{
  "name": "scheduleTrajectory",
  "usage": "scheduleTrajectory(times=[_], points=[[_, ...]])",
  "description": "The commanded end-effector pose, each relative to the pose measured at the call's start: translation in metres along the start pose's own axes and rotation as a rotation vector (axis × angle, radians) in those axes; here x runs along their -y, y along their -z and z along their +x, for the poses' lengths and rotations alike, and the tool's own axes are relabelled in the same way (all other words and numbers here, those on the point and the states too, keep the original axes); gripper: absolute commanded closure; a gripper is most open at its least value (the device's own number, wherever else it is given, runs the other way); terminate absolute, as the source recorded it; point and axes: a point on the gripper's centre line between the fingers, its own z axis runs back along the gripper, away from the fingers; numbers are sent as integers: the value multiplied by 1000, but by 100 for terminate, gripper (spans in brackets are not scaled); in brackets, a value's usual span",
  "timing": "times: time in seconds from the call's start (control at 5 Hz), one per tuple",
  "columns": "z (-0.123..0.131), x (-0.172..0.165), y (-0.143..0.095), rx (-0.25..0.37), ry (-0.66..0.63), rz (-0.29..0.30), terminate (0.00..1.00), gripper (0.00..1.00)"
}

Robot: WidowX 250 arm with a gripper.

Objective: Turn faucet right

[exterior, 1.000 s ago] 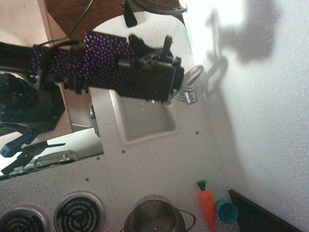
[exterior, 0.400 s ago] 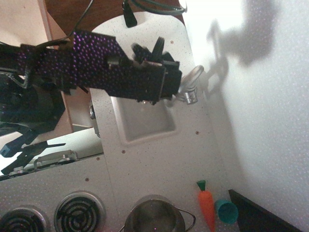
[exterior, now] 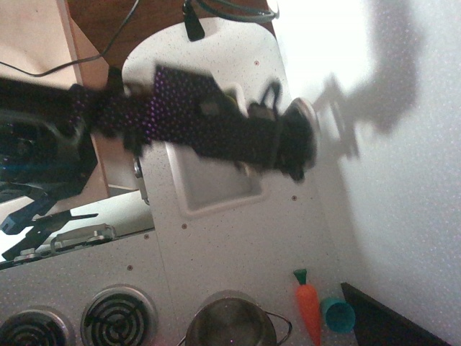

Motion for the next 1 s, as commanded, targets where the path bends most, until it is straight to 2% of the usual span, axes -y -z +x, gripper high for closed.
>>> scheduleTrajectory(times=[0.0, 0.2, 0.4, 0.6, 0.8], points=[[3, 16, -17, 60, 25, -29, 0, 0], [-15, 7, -44, 5, 52, -14, 0, 0], [-38, -34, -82, -74, 181, 220, 0, 0], [-55, -87, -145, 30, 54, 250, 0, 0], [-77, -138, -200, 49, -69, 281, 100, 0]])
